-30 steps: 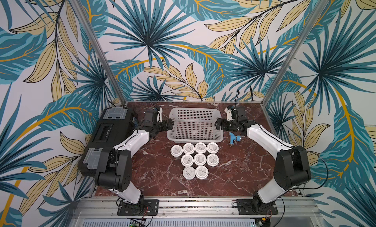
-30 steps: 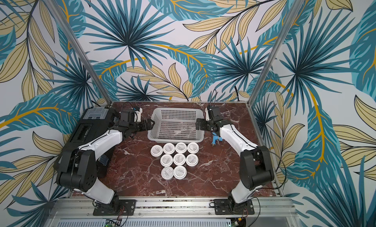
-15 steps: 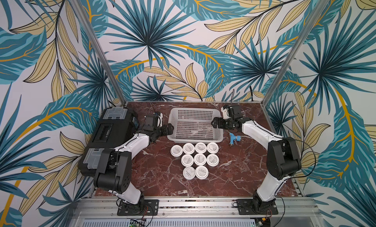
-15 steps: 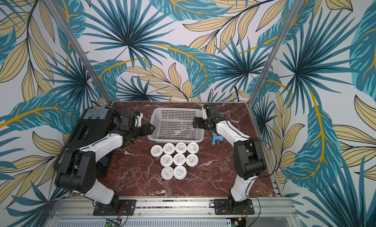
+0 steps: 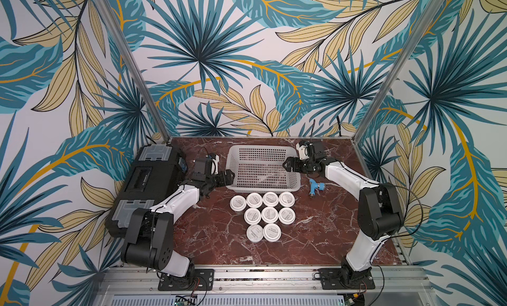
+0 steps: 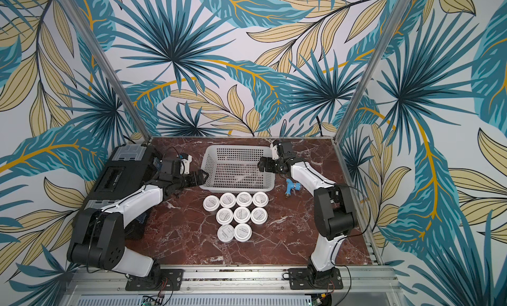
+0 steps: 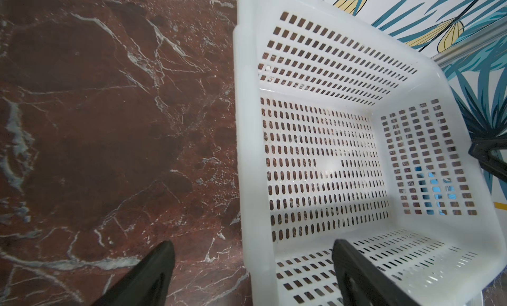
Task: Put the yogurt in the basket
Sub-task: Move the basket to the center of the board.
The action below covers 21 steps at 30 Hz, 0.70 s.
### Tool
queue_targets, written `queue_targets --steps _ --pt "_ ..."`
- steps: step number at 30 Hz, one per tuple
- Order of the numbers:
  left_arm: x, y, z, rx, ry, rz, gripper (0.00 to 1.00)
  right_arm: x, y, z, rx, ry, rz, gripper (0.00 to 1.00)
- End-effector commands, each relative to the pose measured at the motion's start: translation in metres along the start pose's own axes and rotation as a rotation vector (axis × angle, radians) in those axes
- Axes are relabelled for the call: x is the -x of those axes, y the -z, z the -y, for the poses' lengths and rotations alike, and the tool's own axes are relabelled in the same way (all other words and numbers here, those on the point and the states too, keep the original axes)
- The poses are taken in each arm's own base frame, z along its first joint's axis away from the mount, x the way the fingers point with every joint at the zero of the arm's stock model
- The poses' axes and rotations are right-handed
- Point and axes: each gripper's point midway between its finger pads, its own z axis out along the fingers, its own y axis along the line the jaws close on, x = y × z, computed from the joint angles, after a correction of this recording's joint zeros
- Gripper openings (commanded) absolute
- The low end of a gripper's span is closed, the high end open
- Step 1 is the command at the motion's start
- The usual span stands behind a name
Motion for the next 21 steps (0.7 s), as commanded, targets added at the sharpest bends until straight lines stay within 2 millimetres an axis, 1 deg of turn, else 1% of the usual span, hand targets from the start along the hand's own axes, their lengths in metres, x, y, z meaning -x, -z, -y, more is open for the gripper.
queue_targets --steps 1,4,6,9,11,13,15,16,17,21 --pt "-0.006 0.009 0.004 -0.011 -0.005 0.002 0.94 0.007 -0.007 -0.009 0.055 0.002 0.011 0.94" --pt "-0.006 0.013 0.002 0.01 -0.015 0.005 0.94 0.008 -0.008 -0.011 0.067 0.0 0.01 0.94" --pt "-0.005 0.02 -0.001 0.038 -0.033 0.006 0.94 0.009 -0.005 -0.008 0.048 0.004 0.021 0.94" --pt "-0.002 0.036 -0.004 0.091 -0.067 0.01 0.94 0.012 0.007 -0.002 -0.007 0.029 0.051 0.96" --pt "-0.003 0.051 -0.007 0.132 -0.087 0.003 0.94 0.016 0.022 0.005 -0.067 0.049 0.073 0.98" --pt "-0.003 0.065 -0.004 0.153 -0.106 0.004 0.94 0.016 0.036 0.012 -0.126 0.071 0.082 1.0" --pt "-0.009 0.075 0.0 0.159 -0.124 -0.014 0.89 0.017 0.053 0.017 -0.181 0.102 0.097 1.0" --pt "-0.014 0.078 0.006 0.147 -0.131 -0.034 0.86 0.018 0.064 0.02 -0.212 0.114 0.11 1.0" --pt "-0.02 0.081 0.012 0.135 -0.142 -0.055 0.86 0.018 0.076 0.023 -0.24 0.124 0.121 0.99" --pt "-0.051 0.089 0.026 0.134 -0.2 -0.15 0.86 0.015 0.121 0.029 -0.323 0.148 0.178 0.99"
